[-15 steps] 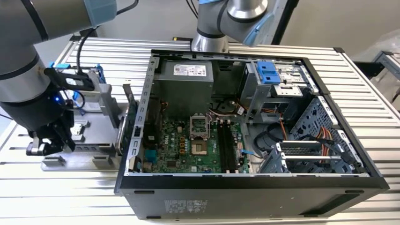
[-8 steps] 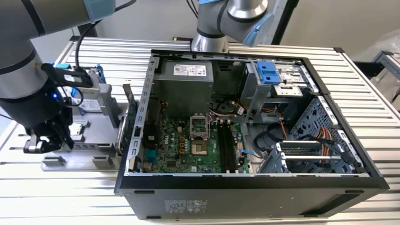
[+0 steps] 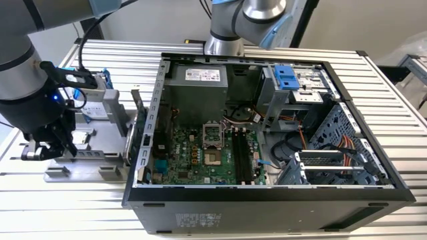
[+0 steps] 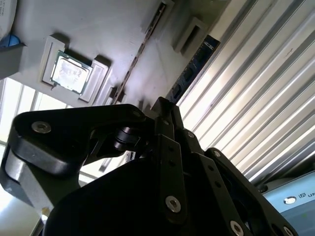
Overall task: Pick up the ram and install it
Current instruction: 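Pick up the ram and move it above insertion slot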
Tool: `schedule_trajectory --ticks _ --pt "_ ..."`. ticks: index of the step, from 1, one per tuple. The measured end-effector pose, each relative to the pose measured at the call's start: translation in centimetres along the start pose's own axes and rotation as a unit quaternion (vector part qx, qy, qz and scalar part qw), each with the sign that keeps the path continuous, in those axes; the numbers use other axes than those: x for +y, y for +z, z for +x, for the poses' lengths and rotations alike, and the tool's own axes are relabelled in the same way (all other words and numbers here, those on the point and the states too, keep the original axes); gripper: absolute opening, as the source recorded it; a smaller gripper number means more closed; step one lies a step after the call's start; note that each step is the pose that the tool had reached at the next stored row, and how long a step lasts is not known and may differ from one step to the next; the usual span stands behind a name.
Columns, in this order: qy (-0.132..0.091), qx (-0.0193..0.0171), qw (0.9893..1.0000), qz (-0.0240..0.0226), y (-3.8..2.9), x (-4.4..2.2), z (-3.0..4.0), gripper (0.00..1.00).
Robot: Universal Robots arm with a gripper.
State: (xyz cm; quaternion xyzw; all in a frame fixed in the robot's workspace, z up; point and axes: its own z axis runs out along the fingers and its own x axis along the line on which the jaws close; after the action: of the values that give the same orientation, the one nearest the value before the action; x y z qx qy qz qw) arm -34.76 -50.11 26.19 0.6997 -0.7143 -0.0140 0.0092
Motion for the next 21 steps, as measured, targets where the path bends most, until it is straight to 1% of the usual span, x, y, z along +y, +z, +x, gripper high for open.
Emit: schedule_trajectory --ticks 15,21 --pt "0.000 0.0000 1.0000 0.0000 -1.47 0.05 -0.01 0.00" --pt "0.000 0.0000 1.0000 0.0001 -1.96 0.06 -0.01 0.00"
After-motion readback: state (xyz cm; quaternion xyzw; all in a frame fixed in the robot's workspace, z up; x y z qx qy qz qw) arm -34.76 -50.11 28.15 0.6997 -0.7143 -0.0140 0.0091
